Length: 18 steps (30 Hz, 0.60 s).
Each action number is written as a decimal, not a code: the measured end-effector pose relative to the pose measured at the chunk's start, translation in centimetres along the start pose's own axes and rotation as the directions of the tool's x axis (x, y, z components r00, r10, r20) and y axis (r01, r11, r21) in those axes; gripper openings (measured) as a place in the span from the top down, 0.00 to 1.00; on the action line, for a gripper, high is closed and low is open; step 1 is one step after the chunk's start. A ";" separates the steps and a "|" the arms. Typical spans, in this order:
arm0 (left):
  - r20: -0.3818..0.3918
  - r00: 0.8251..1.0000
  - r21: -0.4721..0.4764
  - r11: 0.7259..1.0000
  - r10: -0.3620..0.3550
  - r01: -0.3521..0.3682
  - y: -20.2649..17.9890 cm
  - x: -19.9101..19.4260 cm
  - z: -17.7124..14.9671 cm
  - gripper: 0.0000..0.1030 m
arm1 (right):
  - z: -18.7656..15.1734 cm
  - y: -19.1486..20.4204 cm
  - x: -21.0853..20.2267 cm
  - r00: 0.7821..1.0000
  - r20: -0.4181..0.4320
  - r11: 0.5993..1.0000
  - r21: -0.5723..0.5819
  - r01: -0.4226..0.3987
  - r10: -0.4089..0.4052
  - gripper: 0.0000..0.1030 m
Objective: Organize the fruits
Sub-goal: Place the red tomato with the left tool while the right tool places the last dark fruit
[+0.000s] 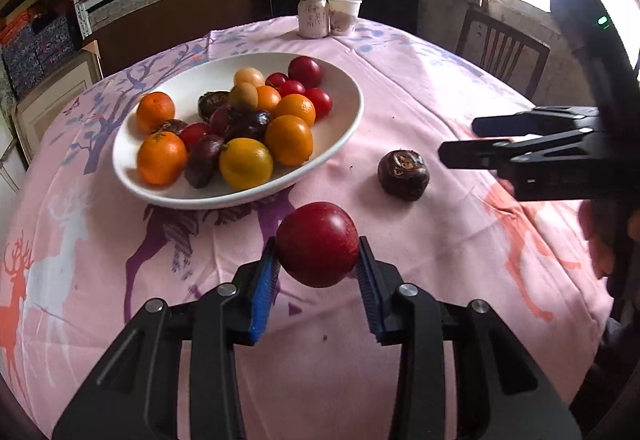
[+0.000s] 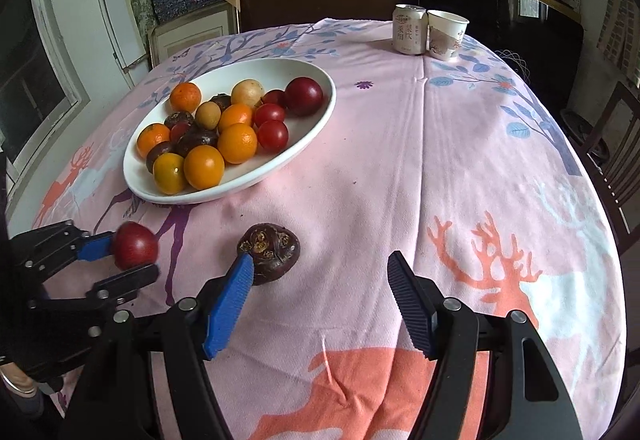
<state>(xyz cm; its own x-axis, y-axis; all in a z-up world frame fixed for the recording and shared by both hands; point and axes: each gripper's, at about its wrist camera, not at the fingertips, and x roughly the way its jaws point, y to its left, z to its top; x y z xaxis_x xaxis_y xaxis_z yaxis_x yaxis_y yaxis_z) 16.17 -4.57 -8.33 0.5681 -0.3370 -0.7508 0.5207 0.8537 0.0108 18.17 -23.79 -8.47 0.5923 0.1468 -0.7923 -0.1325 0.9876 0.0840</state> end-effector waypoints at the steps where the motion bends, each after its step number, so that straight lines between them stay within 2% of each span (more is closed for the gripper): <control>1: 0.015 1.000 -0.009 1.000 -0.003 0.003 0.3 -1.2 -0.4 0.64 | 0.2 0.7 0.4 1.000 -0.007 1.000 -0.026 0.003 -0.003 0.32; 4: 0.049 0.999 -0.028 1.000 0.011 -0.010 1.4 -4.3 -1.2 0.63 | 0.6 3.0 2.3 0.998 -0.051 0.993 -0.109 0.041 -0.047 0.32; 7: 0.063 0.997 -0.047 0.998 0.034 -0.031 2.6 -6.3 -1.7 0.63 | 0.9 4.0 4.6 0.991 -0.104 0.989 -0.132 0.068 -0.082 0.32; 8: 0.066 0.997 -0.047 0.998 0.046 -0.042 2.7 -6.7 -1.9 0.63 | 0.9 3.8 4.7 0.994 -0.094 0.992 -0.116 0.051 -0.062 0.35; 9: 0.067 0.996 -0.050 0.997 0.057 -0.053 2.9 -7.0 -2.1 0.63 | 1.0 3.7 4.6 0.995 -0.095 0.994 -0.102 0.030 -0.039 0.49; 10: 0.068 0.996 -0.057 0.997 0.063 -0.059 3.2 -7.1 -2.3 0.63 | 1.0 3.8 4.2 0.995 -0.092 0.995 -0.096 0.020 -0.029 0.56; 15: 0.080 0.995 -0.079 0.995 0.066 -0.060 4.2 -7.7 -2.6 0.63 | 0.7 4.0 0.1 0.998 -0.018 0.995 -0.086 -0.058 0.057 0.56; 18: 0.100 0.993 -0.085 0.995 0.056 -0.047 4.6 -7.6 -1.9 0.63 | 1.8 2.5 -1.3 0.994 0.010 0.993 -0.032 -0.112 0.113 0.56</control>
<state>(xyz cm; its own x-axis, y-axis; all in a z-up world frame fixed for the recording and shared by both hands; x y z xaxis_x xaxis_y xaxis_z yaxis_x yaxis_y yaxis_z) 13.06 2.69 -3.80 0.6570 -0.3269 -0.6793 0.4370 0.8994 -0.0102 18.51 -21.40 -6.12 0.5817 0.2576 -0.7715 -0.2233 0.9627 0.1531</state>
